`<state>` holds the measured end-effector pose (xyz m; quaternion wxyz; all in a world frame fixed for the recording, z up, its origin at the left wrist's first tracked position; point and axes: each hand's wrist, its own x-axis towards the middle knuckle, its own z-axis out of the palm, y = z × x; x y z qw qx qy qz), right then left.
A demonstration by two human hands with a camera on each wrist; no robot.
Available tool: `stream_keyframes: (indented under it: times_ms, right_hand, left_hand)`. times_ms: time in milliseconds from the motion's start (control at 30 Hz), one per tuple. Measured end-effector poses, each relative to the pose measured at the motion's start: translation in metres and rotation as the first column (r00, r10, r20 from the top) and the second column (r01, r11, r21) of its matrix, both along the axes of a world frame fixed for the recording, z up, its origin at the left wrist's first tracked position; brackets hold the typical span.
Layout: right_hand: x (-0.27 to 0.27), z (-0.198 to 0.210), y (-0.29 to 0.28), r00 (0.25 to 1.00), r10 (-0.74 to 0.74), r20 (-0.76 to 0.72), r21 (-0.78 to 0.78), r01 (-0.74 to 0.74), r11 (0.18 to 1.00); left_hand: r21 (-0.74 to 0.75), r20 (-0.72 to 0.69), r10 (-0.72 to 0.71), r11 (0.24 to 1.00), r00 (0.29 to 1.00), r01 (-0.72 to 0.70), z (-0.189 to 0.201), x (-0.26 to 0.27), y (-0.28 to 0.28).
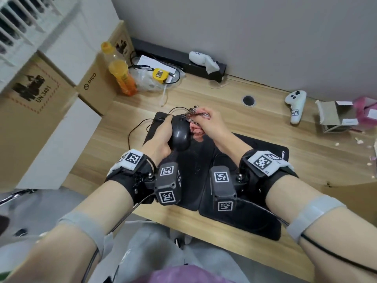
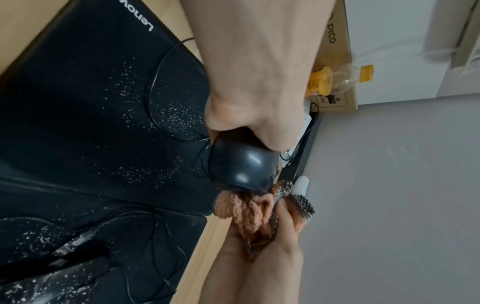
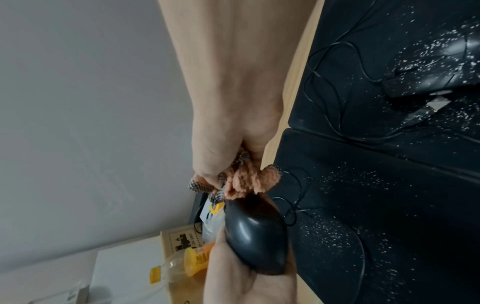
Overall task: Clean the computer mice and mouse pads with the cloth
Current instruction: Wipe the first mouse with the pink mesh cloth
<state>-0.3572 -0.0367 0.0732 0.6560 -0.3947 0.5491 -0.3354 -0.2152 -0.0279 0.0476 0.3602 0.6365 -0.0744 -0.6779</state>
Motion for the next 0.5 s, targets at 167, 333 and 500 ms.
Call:
stream_keyframes:
  times_ms: [167, 333, 500]
  right_hand:
    - [0.019, -0.003, 0.009, 0.984, 0.13, 0.118, 0.028, -0.134, 0.991]
    - [0.005, 0.001, 0.005, 0.939, 0.338, -0.058, 0.021, -0.337, 0.941]
    - [-0.004, -0.012, -0.016, 0.995, -0.099, -0.024, 0.087, 0.1, 0.991]
  left_hand:
    - [0.046, 0.079, 0.133, 0.99, 0.988, -0.136, 0.005, 0.017, -0.015]
    - [0.049, 0.125, 0.059, 0.997, 0.99, -0.066, -0.001, 0.026, -0.021]
    - [0.049, 0.047, -0.052, 0.998, 0.998, 0.049, -0.007, 0.012, -0.023]
